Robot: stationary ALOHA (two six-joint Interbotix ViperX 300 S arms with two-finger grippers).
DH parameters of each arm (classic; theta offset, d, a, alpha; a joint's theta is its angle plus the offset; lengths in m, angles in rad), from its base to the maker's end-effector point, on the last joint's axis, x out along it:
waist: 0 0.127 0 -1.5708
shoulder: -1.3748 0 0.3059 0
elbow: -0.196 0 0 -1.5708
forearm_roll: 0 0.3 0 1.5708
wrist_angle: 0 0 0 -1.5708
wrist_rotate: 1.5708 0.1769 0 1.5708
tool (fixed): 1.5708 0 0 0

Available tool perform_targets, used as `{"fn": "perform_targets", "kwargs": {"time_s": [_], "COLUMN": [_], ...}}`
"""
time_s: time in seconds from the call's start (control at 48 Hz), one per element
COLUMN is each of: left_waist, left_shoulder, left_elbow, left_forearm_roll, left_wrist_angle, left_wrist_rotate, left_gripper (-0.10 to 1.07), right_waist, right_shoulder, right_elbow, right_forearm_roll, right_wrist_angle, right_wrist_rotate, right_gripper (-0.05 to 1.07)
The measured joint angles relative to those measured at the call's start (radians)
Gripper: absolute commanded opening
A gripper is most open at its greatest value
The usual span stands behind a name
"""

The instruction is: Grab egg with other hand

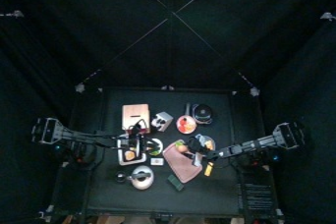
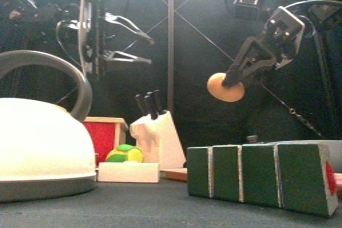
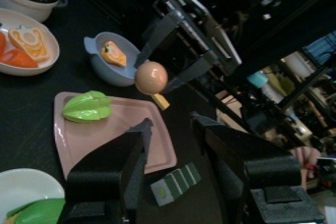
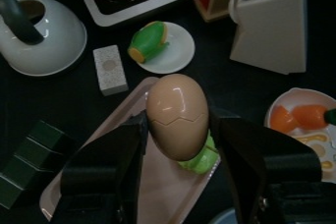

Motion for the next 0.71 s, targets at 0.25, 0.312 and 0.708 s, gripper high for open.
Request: {"fn": "perform_targets", "kwargs": {"time_s": [0.25, 0.312, 0.708], "left_waist": [0.002, 0.003, -0.003], "left_shoulder": [0.173, 0.198, 0.284], "left_elbow": [-0.118, -0.137, -0.221], "left_forearm_roll": [-0.025, -0.054, -0.103], "left_wrist_angle": [-0.006, -0.009, -0.011], "left_wrist_rotate": [-0.003, -0.003, -0.003], "left_gripper": [0.94, 0.94, 0.94], "right_waist": [0.006, 0.006, 0.002], "right_shoulder": [0.057, 0.067, 0.077], "right_elbow": [-0.040, -0.049, -0.064], "right_forearm_roll": [-0.025, -0.029, -0.060], "right_wrist_angle": [0.002, 0.002, 0.002], "right_wrist_rotate": [-0.002, -0.002, -0.003], "right_gripper": [0.58, 0.58, 0.58]}}
